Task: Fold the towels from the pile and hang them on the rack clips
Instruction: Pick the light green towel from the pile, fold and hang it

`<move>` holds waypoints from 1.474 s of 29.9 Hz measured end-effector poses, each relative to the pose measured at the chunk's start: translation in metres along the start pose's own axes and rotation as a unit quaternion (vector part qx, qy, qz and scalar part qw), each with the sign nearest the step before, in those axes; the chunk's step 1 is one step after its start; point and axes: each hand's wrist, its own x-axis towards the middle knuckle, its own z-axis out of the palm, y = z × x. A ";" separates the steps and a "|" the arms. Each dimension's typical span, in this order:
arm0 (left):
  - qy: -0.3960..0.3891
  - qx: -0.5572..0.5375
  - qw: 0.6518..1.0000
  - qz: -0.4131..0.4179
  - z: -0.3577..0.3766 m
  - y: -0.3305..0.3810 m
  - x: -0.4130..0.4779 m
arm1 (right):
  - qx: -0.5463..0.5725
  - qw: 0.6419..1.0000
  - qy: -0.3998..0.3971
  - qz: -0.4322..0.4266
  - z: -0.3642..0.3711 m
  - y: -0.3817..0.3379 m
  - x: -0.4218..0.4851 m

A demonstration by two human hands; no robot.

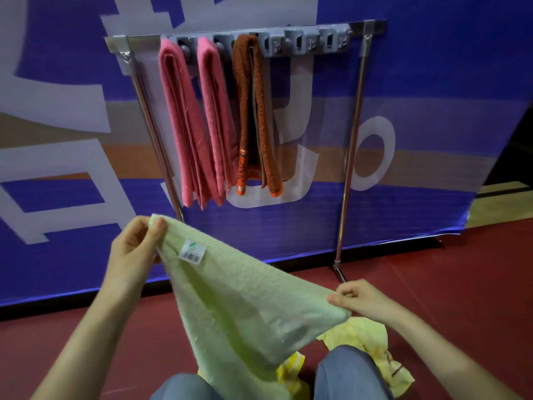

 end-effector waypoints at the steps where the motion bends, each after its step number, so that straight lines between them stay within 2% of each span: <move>1: 0.005 0.001 1.000 -0.004 -0.002 -0.001 -0.001 | 0.003 1.000 0.010 0.006 0.001 -0.003 0.000; 4: 0.010 0.005 1.000 -0.011 0.000 -0.006 -0.010 | 0.047 0.998 0.038 0.010 0.007 -0.025 -0.002; 10: -0.084 0.022 0.995 -0.043 0.042 -0.028 -0.059 | 0.138 0.988 0.044 -0.046 0.036 -0.080 -0.007; 16: -0.106 -0.058 0.990 -0.073 0.071 -0.033 -0.090 | 0.192 0.978 -0.019 -0.080 0.069 -0.108 -0.015; 21: -0.136 -0.055 0.987 -0.066 0.076 -0.032 -0.108 | 0.191 0.979 -0.060 -0.041 0.077 -0.108 -0.026; 27: -0.164 -0.036 0.983 -0.078 0.075 -0.036 -0.127 | 0.282 0.954 -0.089 0.041 0.074 -0.101 -0.037; 32: -0.187 0.010 0.981 -0.047 0.073 -0.041 -0.130 | 0.282 0.952 -0.114 0.042 0.074 -0.098 -0.041; 36: -0.185 -0.014 0.982 -0.046 0.071 -0.041 -0.124 | 0.283 0.950 -0.132 0.030 0.074 -0.100 -0.043; 44: -0.212 -0.068 0.970 -0.100 0.068 -0.032 -0.118 | 0.124 0.980 -0.154 0.008 0.072 -0.086 -0.043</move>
